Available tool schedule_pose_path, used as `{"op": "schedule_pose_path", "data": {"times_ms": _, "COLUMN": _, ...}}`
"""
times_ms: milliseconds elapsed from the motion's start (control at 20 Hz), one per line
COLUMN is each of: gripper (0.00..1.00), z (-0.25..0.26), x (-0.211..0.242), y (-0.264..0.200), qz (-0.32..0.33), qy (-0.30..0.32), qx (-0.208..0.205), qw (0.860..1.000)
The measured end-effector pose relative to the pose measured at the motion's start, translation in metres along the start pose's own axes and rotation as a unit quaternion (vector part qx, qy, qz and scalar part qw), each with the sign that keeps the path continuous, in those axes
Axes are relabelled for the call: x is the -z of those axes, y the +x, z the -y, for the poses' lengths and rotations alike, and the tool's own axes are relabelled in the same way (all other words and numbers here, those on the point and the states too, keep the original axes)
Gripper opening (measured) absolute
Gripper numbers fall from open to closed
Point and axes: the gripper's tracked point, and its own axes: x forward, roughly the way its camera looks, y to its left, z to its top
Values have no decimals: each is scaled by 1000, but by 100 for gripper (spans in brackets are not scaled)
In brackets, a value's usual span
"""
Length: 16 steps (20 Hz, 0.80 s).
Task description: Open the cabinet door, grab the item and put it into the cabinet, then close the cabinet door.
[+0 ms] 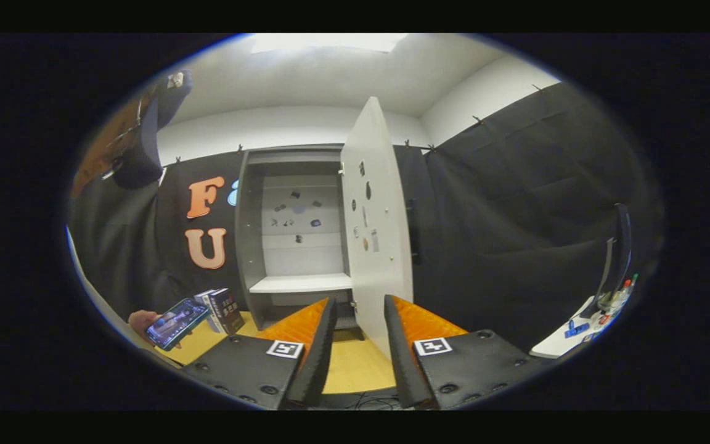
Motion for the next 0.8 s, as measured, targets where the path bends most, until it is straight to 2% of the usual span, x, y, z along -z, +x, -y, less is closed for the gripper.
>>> {"op": "schedule_pose_path", "data": {"times_ms": 100, "gripper": 70, "z": -19, "x": 20, "y": 18, "qz": -22, "qy": -4, "qx": -31, "qw": 999}}
{"op": "schedule_pose_path", "data": {"times_ms": 250, "gripper": 90, "z": -46, "x": 42, "y": 49, "qz": -52, "qy": -8, "qx": -74, "qw": 996}}
{"op": "schedule_pose_path", "data": {"times_ms": 600, "gripper": 93, "z": -84, "x": 157, "y": 146, "qz": -165, "qy": -38, "qx": -97, "qw": 981}}
{"op": "schedule_pose_path", "data": {"times_ms": 800, "gripper": 93, "z": -105, "x": 244, "y": 186, "qz": -242, "qy": -22, "qx": -113, "qw": 963}}
